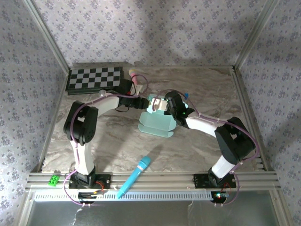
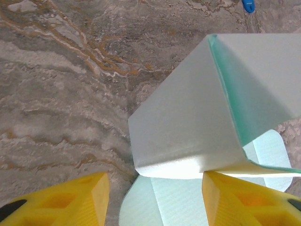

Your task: Fold the paper box

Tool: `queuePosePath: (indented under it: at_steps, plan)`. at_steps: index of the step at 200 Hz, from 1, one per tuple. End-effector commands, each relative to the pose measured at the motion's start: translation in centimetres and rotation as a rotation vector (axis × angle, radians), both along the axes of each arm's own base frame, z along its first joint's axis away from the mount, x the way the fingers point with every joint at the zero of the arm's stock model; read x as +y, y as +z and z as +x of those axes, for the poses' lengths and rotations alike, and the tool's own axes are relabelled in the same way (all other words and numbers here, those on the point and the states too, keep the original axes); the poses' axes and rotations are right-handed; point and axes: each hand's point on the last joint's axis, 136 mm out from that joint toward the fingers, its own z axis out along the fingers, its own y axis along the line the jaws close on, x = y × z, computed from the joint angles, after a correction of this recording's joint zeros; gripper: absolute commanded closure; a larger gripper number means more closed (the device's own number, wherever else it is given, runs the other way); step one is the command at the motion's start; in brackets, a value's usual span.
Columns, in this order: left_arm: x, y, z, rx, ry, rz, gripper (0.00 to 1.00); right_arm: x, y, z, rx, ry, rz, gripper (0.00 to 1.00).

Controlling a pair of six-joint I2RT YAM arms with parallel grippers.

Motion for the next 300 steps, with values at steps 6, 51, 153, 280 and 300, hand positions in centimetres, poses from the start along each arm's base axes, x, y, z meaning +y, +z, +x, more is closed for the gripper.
queuePosePath:
  at_steps: [6,51,153,280,300]
  plan:
    - [-1.9,0.4,0.7,-0.098,-0.055,-0.008,0.46,1.1,0.2,-0.1,0.006,0.033,0.000,1.00]
    - [-1.9,0.3,1.7,-0.176,-0.007,-0.017,0.49,1.3,-0.1,-0.4,0.016,0.042,-0.002,1.00]
    - [-2.1,0.6,3.3,-0.376,0.010,-0.072,0.53,1.6,-0.4,-0.9,0.038,0.061,-0.001,1.00]
    - [-3.6,0.6,4.0,-0.390,-0.045,-0.043,0.49,2.0,-1.1,-1.0,0.068,0.077,-0.004,1.00]
    - [-3.8,0.6,4.1,-0.388,-0.047,-0.044,0.50,2.0,-1.1,-1.0,0.071,0.078,0.001,1.00]
